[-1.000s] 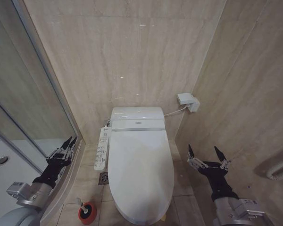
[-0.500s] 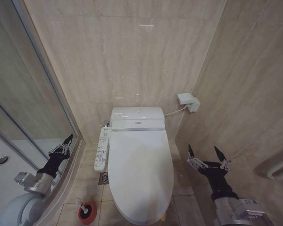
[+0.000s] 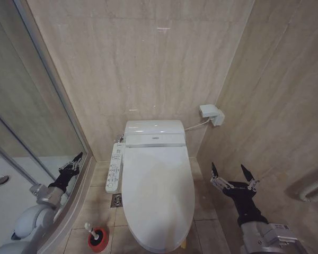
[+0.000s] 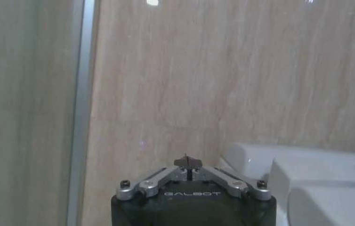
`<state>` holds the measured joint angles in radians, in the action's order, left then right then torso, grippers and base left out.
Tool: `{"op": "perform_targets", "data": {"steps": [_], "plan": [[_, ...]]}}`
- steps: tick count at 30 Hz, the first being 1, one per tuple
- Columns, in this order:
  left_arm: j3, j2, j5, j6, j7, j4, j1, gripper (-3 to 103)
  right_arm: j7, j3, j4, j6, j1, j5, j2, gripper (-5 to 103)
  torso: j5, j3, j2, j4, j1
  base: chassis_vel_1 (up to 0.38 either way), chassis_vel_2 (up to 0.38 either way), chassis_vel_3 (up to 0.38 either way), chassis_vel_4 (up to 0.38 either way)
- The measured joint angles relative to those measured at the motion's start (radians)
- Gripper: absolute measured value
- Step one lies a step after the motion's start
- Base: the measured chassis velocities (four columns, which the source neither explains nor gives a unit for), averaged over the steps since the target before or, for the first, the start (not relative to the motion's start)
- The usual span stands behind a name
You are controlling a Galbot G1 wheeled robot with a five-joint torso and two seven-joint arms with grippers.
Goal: Open the toilet lid, clean the toilet bowl with a toilet brush, close the toilet lid, and flush.
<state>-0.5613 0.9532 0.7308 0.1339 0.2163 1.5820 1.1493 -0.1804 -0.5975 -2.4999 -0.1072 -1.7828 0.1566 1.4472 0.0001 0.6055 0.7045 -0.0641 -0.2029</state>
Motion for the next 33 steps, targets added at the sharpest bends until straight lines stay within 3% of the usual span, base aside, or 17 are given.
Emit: {"op": "perform_targets", "data": {"steps": [6,18,25,33], "plan": [[0.13,-0.015,0.0,0.025,0.018,-0.138,-0.18,0,0.0,0.0,0.0,0.0,0.0,0.0,0.0,100,0.0001,0.0,0.0,-0.0001,0.0,0.0,0.0,0.0,0.0],[0.288,-0.013,-0.012,0.066,0.055,-0.35,-0.396,0,0.0,0.0,0.0,0.0,0.0,0.0,0.0,100,-0.0001,0.0,0.0,0.0003,0.0,0.0,0.0,0.0,0.0],[0.459,0.008,-0.034,0.102,0.096,-0.528,-0.59,0,0.0,0.0,0.0,0.0,0.0,0.0,0.0,100,0.0001,0.0,0.0,-0.0001,0.0,0.0,0.0,0.0,0.0],[0.554,0.045,-0.061,0.13,0.129,-0.638,-0.7,0,0.0,0.0,0.0,0.0,0.0,0.0,0.0,100,-0.0001,0.0,0.0,0.0001,0.0,0.0,0.0,0.0,0.0]]}}
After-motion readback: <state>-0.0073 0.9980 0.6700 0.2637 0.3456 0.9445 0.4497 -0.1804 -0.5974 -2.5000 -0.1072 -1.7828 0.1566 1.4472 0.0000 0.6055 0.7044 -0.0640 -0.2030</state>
